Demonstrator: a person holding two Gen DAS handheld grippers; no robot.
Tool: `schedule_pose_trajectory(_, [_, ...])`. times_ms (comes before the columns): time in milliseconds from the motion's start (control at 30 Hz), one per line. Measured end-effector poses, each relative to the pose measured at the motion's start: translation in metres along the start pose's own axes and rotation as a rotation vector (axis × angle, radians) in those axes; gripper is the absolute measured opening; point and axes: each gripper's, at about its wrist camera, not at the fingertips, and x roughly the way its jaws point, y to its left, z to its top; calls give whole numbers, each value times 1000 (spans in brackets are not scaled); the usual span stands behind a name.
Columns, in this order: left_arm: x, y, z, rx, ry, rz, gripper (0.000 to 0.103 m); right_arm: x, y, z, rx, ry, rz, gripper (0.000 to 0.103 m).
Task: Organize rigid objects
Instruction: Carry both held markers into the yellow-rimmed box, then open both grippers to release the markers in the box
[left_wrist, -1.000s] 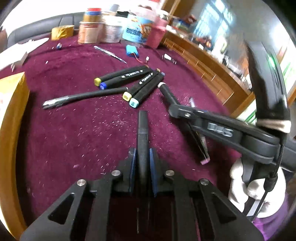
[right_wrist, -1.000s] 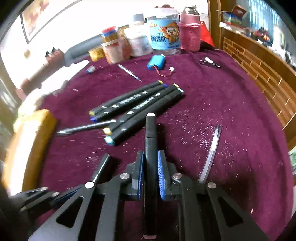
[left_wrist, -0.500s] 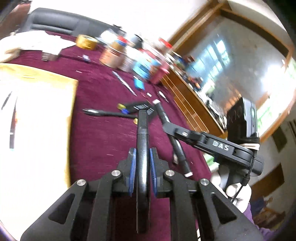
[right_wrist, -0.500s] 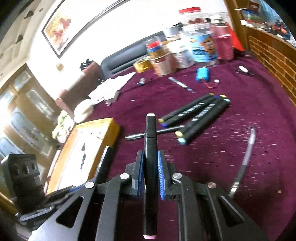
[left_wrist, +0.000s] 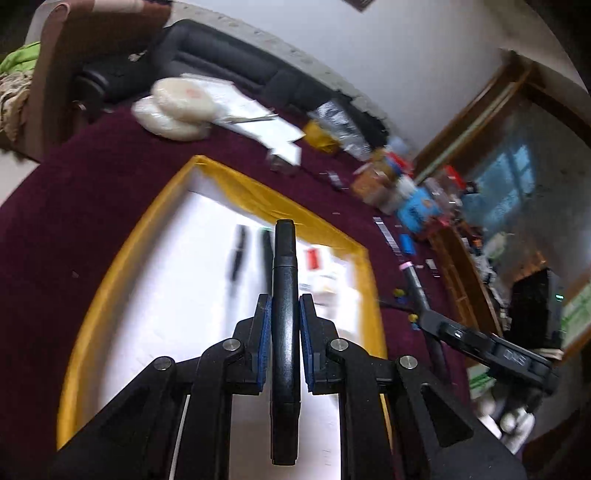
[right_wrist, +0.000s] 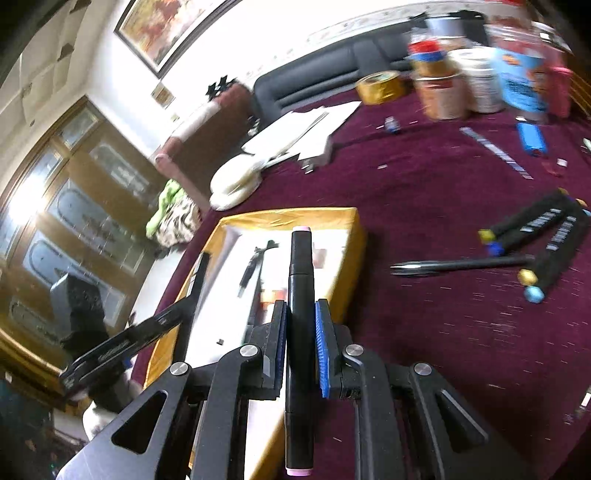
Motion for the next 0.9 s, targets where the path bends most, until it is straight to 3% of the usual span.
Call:
schedule_pose_trajectory(233, [37, 52, 21, -71, 109, 123, 12, 57, 50, 7, -57, 86, 12, 13])
schedule_pose_trajectory(433, [49, 54, 27, -80, 127, 141, 14, 97, 79, 10, -101, 136, -27, 13])
schedule_pose_trajectory(700, [14, 63, 25, -180, 36, 34, 35, 126, 81, 11, -68, 172, -59, 13])
schedule_pose_trajectory(767, [2, 63, 23, -184, 8, 19, 61, 132, 79, 11, -53, 173, -68, 13])
schedule_pose_trajectory(900, [-19, 68, 16, -216, -53, 28, 63, 134, 73, 11, -31, 163, -77, 14])
